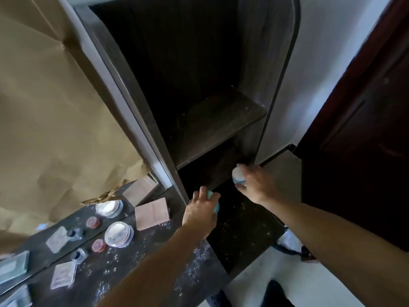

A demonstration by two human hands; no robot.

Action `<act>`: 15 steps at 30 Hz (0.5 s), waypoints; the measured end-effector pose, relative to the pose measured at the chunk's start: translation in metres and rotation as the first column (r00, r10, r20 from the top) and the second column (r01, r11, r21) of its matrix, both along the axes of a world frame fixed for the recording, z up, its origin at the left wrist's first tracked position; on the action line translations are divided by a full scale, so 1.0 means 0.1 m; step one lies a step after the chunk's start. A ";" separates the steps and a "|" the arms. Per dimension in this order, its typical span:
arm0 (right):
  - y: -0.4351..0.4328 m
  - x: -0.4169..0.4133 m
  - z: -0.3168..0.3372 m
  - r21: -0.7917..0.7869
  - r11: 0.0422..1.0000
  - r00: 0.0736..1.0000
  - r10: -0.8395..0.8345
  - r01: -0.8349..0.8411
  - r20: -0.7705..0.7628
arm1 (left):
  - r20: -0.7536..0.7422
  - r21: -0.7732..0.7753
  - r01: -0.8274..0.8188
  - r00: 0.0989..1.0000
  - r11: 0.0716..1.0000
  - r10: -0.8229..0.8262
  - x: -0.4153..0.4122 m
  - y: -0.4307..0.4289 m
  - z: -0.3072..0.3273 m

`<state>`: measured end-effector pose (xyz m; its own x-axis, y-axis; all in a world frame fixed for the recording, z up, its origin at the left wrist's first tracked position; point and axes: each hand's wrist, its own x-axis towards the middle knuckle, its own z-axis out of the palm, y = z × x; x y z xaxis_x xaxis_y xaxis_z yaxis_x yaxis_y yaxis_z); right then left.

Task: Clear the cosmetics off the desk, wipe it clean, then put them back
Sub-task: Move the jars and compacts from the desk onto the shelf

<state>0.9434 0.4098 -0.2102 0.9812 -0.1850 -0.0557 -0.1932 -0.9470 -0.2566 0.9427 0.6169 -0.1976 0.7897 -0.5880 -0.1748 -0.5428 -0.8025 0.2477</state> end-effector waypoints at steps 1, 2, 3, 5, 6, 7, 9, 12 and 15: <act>0.00 0.10 -0.03 -0.014 0.999 0.999 0.034 -0.034 0.008 | -0.005 -0.001 -0.019 1.000 1.000 0.019 0.03 -0.02 -0.01; -0.01 0.20 -0.05 -0.022 0.998 0.998 0.063 -0.062 0.017 | -0.008 -0.004 -0.043 0.999 0.999 0.043 0.05 -0.04 -0.02; -0.03 0.31 -0.10 -0.019 0.996 0.996 0.085 -0.085 0.023 | -0.007 -0.005 -0.071 0.997 0.997 0.071 0.08 -0.05 -0.03; -0.08 0.51 -0.18 -0.009 0.993 0.992 0.122 -0.121 0.024 | -0.004 -0.001 -0.129 0.992 0.992 0.129 0.09 -0.09 -0.04; -0.10 0.60 -0.20 -0.016 0.990 0.990 0.141 -0.140 0.018 | -0.005 0.000 -0.162 0.987 0.987 0.162 0.07 -0.10 -0.05; -0.13 0.69 -0.22 -0.038 0.987 0.987 0.158 -0.157 0.020 | -0.005 -0.004 -0.196 0.981 0.981 0.196 0.06 -0.12 -0.06; -0.18 0.89 -0.22 -0.077 0.980 0.982 0.186 -0.183 0.022 | 0.003 -0.013 -0.268 0.964 0.963 0.268 0.07 -0.16 -0.05; -0.22 1.12 -0.24 -0.044 0.980 0.980 0.193 -0.195 -0.046 | 0.000 0.008 -0.374 0.928 0.927 0.374 0.03 -0.25 -0.06; -0.20 1.23 -0.28 -0.029 0.974 0.972 0.222 -0.224 -0.073 | 0.000 0.017 -0.468 0.884 0.884 0.468 -0.07 -0.34 -0.07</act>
